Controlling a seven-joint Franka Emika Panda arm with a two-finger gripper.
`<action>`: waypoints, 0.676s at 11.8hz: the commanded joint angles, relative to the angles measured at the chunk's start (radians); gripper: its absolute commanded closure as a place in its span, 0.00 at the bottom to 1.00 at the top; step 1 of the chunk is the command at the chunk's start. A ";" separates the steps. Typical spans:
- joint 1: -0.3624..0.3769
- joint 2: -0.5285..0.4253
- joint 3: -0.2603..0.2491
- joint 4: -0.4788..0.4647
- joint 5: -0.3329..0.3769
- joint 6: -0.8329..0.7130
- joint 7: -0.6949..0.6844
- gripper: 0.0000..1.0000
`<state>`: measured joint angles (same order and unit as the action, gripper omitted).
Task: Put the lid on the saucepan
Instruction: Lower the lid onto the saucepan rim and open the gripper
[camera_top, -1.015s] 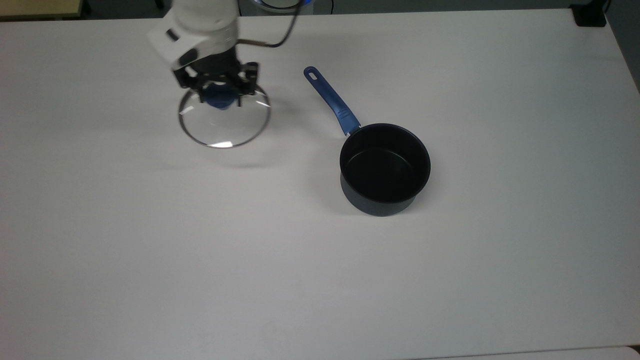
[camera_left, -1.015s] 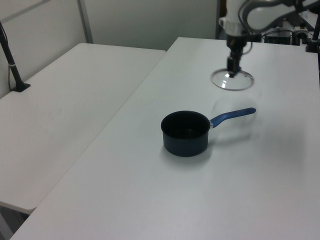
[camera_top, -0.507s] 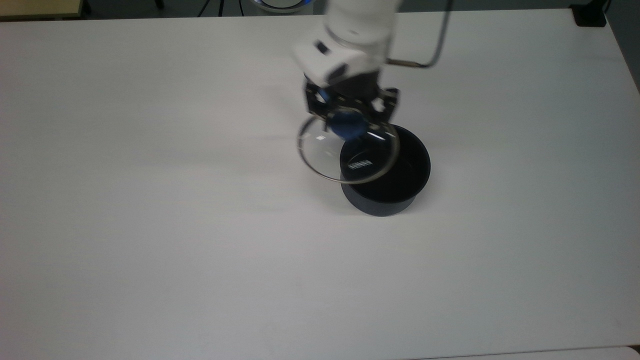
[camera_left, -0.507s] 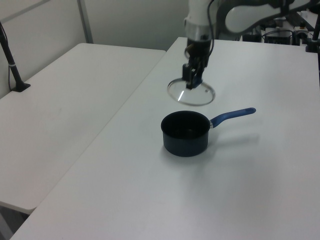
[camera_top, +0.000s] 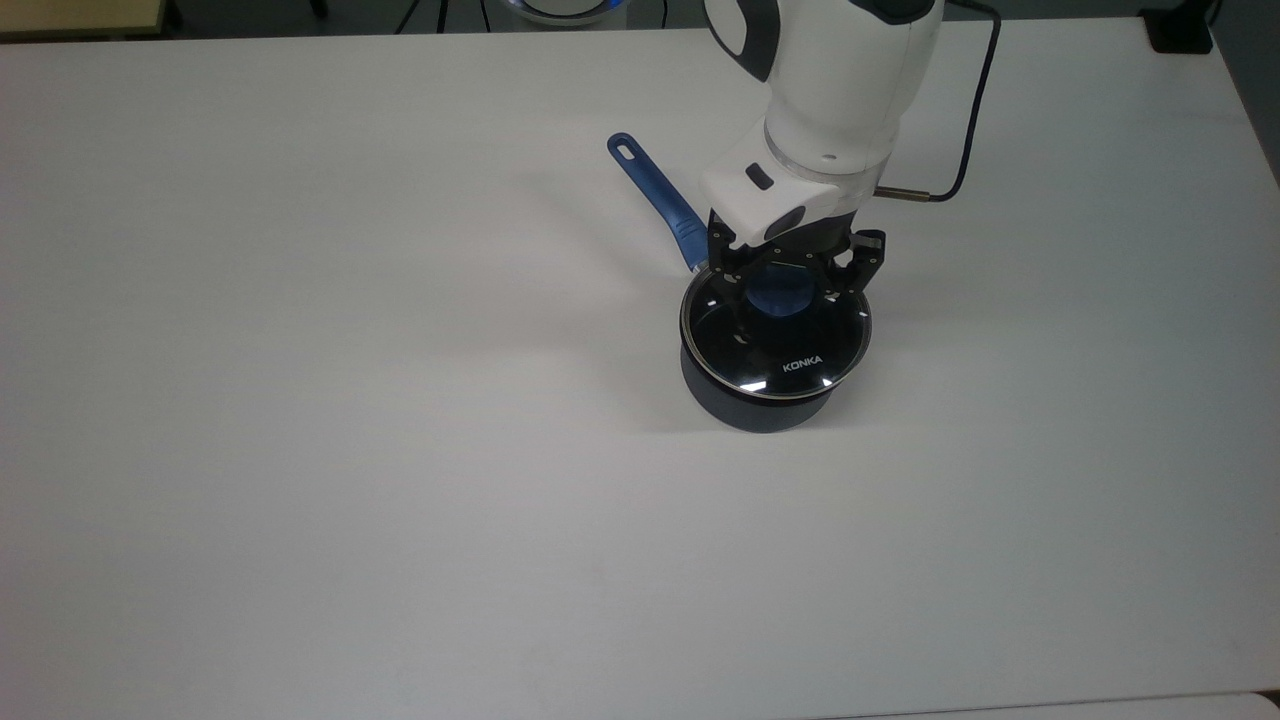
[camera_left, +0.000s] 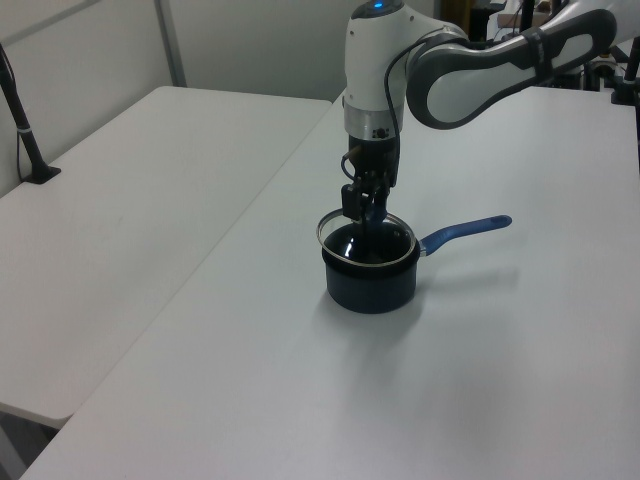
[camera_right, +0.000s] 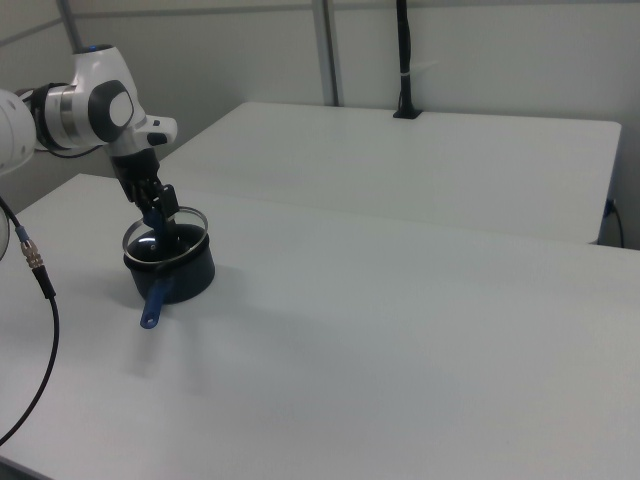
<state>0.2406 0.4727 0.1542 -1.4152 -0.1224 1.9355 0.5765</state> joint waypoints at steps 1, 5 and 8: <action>0.022 0.017 -0.013 0.024 -0.013 -0.023 0.028 0.42; 0.034 0.021 -0.013 0.005 -0.029 -0.023 0.026 0.40; 0.035 0.027 -0.013 0.004 -0.031 -0.024 0.028 0.00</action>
<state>0.2558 0.5013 0.1542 -1.4177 -0.1398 1.9353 0.5795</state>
